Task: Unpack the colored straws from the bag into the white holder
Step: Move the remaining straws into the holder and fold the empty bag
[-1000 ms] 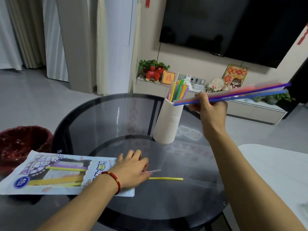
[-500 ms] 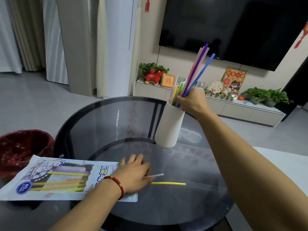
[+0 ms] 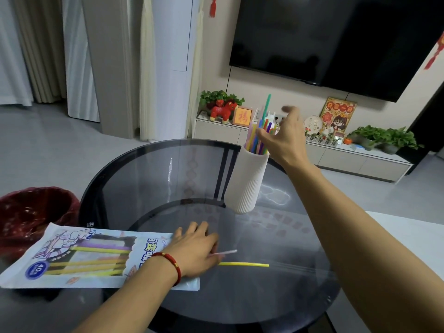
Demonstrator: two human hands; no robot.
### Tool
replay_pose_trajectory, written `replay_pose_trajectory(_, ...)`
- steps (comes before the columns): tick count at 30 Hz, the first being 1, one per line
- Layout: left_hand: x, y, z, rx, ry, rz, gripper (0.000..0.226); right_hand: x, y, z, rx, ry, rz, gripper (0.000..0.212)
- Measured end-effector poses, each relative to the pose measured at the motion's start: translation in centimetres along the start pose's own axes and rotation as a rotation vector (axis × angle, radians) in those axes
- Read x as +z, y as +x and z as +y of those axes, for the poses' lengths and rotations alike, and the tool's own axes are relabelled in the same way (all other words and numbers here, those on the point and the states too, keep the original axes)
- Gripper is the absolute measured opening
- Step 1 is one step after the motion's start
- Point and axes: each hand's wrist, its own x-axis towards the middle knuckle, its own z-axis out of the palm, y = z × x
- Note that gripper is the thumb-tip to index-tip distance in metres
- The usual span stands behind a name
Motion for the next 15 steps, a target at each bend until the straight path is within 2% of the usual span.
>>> replay_pose_trajectory(2, -0.1, 0.0, 0.0, 0.002, -0.003, 0.0, 0.029, -0.3, 0.1, -0.5, -0.098, 0.022, 0.017, 0.099)
replay_pose_trajectory(3, -0.1, 0.1, 0.0, 0.001, -0.005, -0.002, 0.03, -0.3, 0.3, -0.7, -0.153, 0.005, -0.023, 0.102)
replay_pose_trajectory(7, -0.1, 0.1, -0.1, -0.006, -0.004, -0.011, 0.033, 0.2, -0.2, -0.8, -0.304, -0.242, -0.288, 0.075)
replay_pose_trajectory(10, -0.3, 0.1, 0.1, -0.022, -0.02, -0.022, 0.037, 0.3, -0.8, -0.8, -0.326, -0.256, -0.209, 0.053)
replay_pose_trajectory(12, -0.6, -0.1, 0.1, -0.025, -0.026, -0.017, 0.044, 0.3, -0.8, -0.8, -0.308, -0.25, -0.13, 0.053)
replay_pose_trajectory(15, -1.2, -0.4, -0.1, -0.009, -0.03, 0.007, 0.071, 0.3, -0.5, -0.2, -0.276, -0.297, -0.286, 0.068)
